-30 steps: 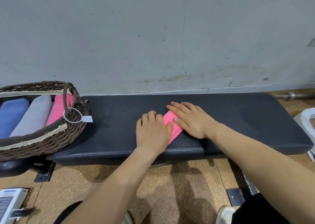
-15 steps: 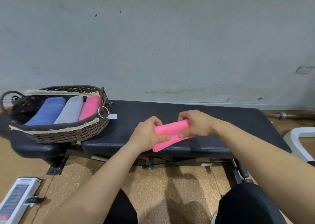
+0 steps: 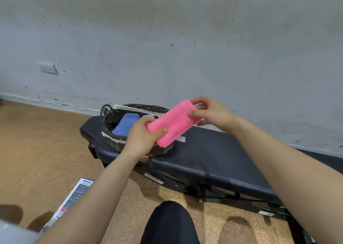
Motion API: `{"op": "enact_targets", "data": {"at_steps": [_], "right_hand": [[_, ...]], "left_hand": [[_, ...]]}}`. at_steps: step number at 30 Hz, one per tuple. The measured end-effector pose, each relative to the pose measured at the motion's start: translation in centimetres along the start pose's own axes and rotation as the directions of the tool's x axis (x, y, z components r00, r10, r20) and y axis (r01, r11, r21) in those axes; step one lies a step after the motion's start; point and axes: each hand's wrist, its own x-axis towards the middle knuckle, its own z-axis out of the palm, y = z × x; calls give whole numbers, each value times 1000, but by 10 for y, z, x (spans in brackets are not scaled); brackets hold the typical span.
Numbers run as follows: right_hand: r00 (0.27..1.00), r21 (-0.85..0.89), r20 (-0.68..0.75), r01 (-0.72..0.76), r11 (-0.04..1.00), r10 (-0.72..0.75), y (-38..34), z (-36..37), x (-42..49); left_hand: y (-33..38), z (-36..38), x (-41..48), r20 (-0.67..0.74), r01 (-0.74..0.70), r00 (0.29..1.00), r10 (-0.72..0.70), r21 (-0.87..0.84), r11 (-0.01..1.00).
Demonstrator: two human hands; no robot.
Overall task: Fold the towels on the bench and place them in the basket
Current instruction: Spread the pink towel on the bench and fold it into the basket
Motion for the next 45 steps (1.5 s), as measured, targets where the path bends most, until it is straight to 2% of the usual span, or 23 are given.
{"op": "enact_targets", "data": {"at_steps": [2,5,10,14,18,21,23,24,26,28,31,34,38,42,45], "right_hand": [[999,-18,-13,46,999,-46,-20,21,23],[992,-141,-86,78,987,-91,-35,53,67],[979,-327,-134,102,940,-153,-26,108,141],[989,-461,-80,73,884,-124,-4,150,184],[996,-553,-7,73,830,-93,16,178,204],[991,-594,-13,101,798,-135,29,193,207],[969,-719,-24,154,678,-245,36,197,204],[944,-779,-22,191,597,-330,38,197,202],[905,-821,11,251,513,-425,36,194,197],[930,-822,89,271,501,-357,32,191,193],[951,-879,208,284,382,-229,32,186,192],[954,-890,254,294,348,-158,33,182,196],[957,-905,285,288,313,-58,36,185,201],[955,-925,291,298,235,-62,38,188,201],[959,-928,279,282,244,-48,40,190,199]], "left_hand": [[-1,-19,9,-94,10,996,-5,53,999],[-10,-40,33,-166,57,986,-23,200,978],[-39,-65,78,-113,153,987,-114,441,884],[-62,-67,103,-69,154,988,-142,600,785],[-77,-64,116,-25,89,993,-114,791,605],[-85,-64,122,-16,36,999,-48,893,450],[-91,-66,124,13,-24,999,32,937,349],[-93,-66,125,44,-64,997,68,940,336],[-95,-66,126,131,-148,989,71,912,381],[-94,-66,127,193,-194,980,44,889,416],[-91,-72,129,256,-245,966,31,875,418],[-89,-80,135,306,-251,951,-52,855,454],[-95,-78,141,300,-217,948,-108,855,471],[-99,-68,146,269,-200,957,-109,884,422],[-98,-65,145,268,-200,955,-128,900,388]]}}
